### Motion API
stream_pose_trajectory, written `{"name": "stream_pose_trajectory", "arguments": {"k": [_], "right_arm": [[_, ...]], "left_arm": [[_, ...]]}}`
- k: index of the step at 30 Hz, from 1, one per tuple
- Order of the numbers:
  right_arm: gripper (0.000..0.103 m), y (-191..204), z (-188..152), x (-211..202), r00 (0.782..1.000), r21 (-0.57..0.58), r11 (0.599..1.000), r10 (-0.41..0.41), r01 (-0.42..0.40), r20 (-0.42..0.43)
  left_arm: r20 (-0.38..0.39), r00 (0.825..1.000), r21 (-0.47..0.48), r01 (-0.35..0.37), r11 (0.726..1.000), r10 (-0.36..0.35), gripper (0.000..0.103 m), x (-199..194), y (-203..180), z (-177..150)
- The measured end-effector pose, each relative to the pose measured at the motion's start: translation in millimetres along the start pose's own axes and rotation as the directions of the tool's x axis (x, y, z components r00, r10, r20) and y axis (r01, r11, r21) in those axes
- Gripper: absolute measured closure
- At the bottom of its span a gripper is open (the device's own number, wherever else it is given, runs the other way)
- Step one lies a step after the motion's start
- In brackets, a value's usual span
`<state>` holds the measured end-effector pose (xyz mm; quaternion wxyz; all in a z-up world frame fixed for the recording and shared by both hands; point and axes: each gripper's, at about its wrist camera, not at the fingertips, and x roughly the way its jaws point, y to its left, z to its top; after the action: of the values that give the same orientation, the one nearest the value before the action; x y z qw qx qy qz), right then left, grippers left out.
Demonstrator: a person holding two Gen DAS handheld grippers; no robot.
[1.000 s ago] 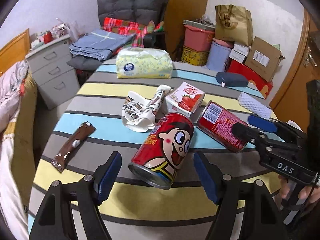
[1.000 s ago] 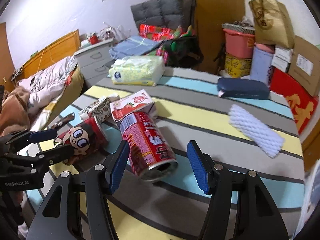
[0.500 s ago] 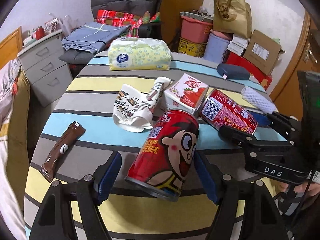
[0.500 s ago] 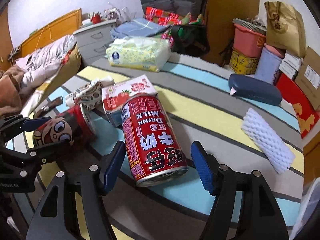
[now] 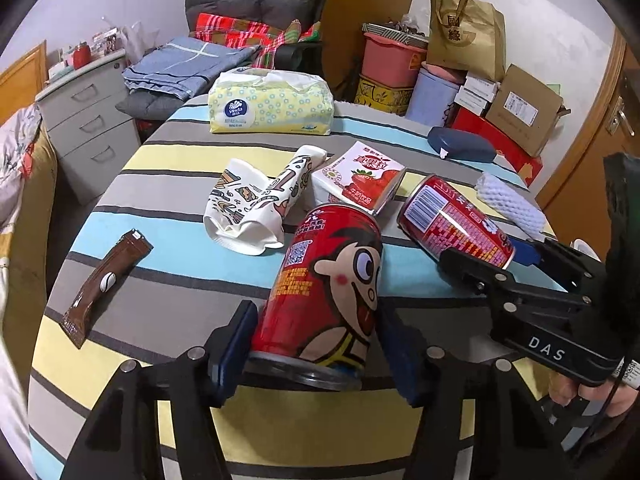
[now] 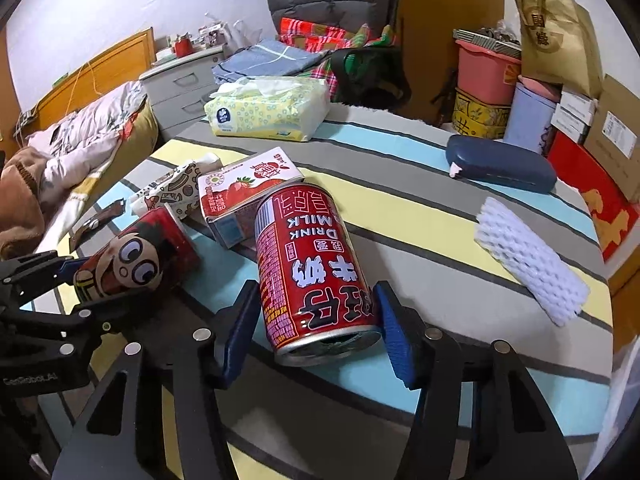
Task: Collect trash
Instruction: 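Grasp the red cartoon can with the left gripper while the right grasps the red milk drink can, then carry both cans over the bin and release them inside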
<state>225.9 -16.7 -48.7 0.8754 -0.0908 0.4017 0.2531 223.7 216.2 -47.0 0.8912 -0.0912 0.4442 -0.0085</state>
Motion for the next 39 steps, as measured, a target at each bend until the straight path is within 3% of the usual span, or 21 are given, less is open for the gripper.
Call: {"name": "stream_pose_trajectory", "arguments": {"k": [14,23,30,32,39], "right_arm": [[0.045,-17.6,-15.8,-19.5,0.999,0.097,0.995,-0.028,0.024,0.037],[0.045,-28.9,-29.9,-29.7,0.999,0.147,0.989,-0.038,0.032,0.038],[0.045,-30.5,-31.6,-32.8,0.998,0.147,0.989,-0.039,0.033,0.041],[0.045,-32.7,-33.7,-34.7,0.998,0.149,0.988,-0.043,0.036,0.046],[0.045,-43.9,-41.4,-46.6,0.996,0.186,0.982,-0.05,0.036,0.071]], "left_arm": [[0.043,0.999,-0.012,0.021,1.0,-0.021,0.046,-19.2,-23.6,-16.2],[0.0,0.996,0.012,0.086,0.996,-0.086,0.046,-12.9,-44.8,-25.2],[-0.022,0.998,0.016,0.062,0.998,-0.061,0.041,-2.6,-55.1,-17.2],[-0.015,0.998,0.027,0.054,0.998,-0.053,0.048,-3.3,-57.8,-18.2],[0.02,0.998,0.021,0.052,0.998,-0.053,0.049,-15.0,-66.3,-20.9]]}}
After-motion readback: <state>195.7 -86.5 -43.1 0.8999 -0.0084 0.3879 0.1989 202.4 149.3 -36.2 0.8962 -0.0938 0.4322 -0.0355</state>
